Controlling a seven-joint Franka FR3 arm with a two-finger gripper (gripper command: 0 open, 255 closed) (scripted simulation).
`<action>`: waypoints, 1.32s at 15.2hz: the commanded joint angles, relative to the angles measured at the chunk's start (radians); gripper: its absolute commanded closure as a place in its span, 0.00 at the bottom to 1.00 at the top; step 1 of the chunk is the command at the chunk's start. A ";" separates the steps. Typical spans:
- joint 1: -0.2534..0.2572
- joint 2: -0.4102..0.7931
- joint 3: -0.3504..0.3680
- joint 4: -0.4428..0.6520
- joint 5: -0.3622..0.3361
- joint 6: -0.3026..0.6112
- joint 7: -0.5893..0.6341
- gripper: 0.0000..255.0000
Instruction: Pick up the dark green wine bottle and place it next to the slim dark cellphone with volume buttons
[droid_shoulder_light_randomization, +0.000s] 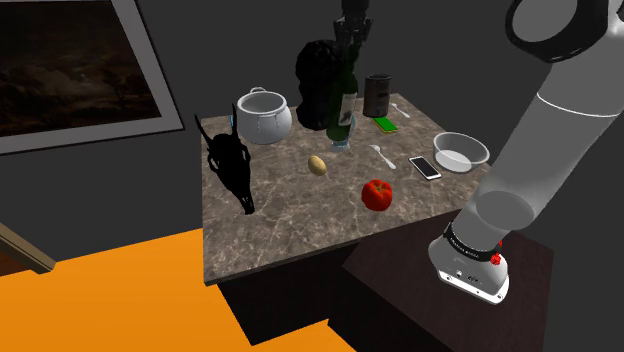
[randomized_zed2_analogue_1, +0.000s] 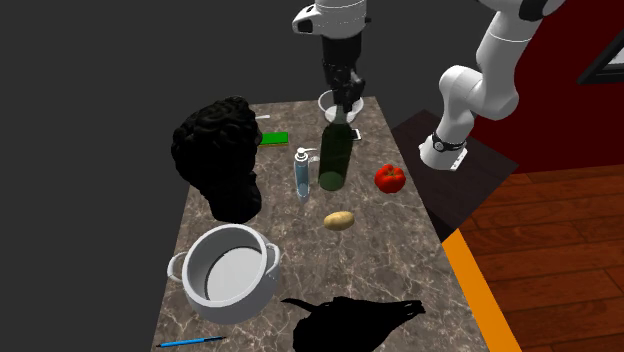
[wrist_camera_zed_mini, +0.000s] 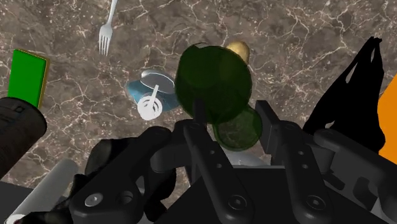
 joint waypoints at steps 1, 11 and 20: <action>-0.003 -0.065 -0.004 -0.043 -0.012 -0.021 -0.007 1.00; -0.033 -0.321 -0.029 -0.136 -0.070 -0.181 -0.061 1.00; -0.063 -0.480 -0.061 -0.095 -0.127 -0.377 -0.136 1.00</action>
